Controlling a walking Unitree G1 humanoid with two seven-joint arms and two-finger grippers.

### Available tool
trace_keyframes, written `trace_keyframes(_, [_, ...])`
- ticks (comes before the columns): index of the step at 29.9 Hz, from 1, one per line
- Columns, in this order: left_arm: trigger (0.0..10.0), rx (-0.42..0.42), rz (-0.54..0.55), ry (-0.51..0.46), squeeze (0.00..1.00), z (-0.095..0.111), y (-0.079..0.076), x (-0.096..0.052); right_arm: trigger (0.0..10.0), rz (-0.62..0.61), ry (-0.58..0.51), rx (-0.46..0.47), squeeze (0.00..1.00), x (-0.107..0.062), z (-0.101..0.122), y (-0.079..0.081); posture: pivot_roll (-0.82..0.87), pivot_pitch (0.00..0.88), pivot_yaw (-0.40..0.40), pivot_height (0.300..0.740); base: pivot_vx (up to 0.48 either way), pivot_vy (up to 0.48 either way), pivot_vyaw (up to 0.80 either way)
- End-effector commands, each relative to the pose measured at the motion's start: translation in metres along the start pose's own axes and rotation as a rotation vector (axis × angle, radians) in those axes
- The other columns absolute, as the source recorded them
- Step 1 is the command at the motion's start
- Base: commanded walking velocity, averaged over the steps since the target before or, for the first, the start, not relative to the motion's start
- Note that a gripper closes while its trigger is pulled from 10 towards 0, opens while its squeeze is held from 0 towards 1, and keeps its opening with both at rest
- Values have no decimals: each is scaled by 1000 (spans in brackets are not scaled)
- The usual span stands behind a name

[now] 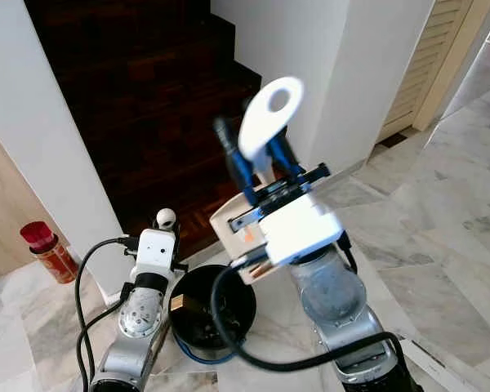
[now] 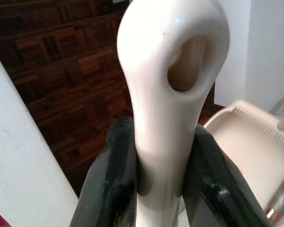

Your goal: Sweep floor

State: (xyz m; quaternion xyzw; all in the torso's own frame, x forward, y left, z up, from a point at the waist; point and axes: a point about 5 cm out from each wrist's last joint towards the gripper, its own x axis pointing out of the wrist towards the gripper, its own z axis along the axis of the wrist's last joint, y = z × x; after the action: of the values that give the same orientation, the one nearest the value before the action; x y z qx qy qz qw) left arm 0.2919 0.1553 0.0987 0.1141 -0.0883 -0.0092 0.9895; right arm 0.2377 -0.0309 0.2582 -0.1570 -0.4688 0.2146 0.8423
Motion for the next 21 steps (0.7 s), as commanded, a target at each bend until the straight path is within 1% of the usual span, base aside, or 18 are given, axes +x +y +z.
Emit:
trace_keyframes(1, [10000,19,1,-52,0,8,0,6,10000,4,-131,-25,0,8,22,-2,75,0,-35,740,0,0,0])
trace_keyframes(9, [10000,20,1,-52,0,8,0,6,10000,3,-147,-35,0,8,26,-3,72,0,-36,740,0,0,0])
trace_keyframes(11, [10000,21,0,-52,0,8,0,7,10000,5,-159,-56,0,9,28,-3,70,0,-36,740,0,0,0])
trace_keyframes(14, [10000,22,-2,-53,0,8,-1,7,10000,38,-173,-83,0,8,30,1,70,0,-37,740,0,0,0])
trace_keyframes(16, [10000,22,-3,-55,0,8,-1,7,10000,43,-170,-86,0,8,30,3,70,0,-37,740,0,0,0])
trace_keyframes(17, [10000,23,-3,-55,0,8,-1,7,10000,30,-149,-71,0,9,29,2,70,0,-37,740,0,0,0])
trace_keyframes(18, [10000,23,-2,-55,0,8,-1,8,10000,0,-118,-24,0,11,27,0,67,0,-39,740,0,0,0])
trace_keyframes(20, [10000,23,-3,-55,0,8,-2,8,10000,-72,-29,144,0,14,19,-6,68,0,-39,740,0,0,0])
trace_keyframes(21, [10000,24,-3,-55,0,8,-2,8,10000,-62,-28,149,0,14,18,-5,68,0,-39,740,0,0,0])
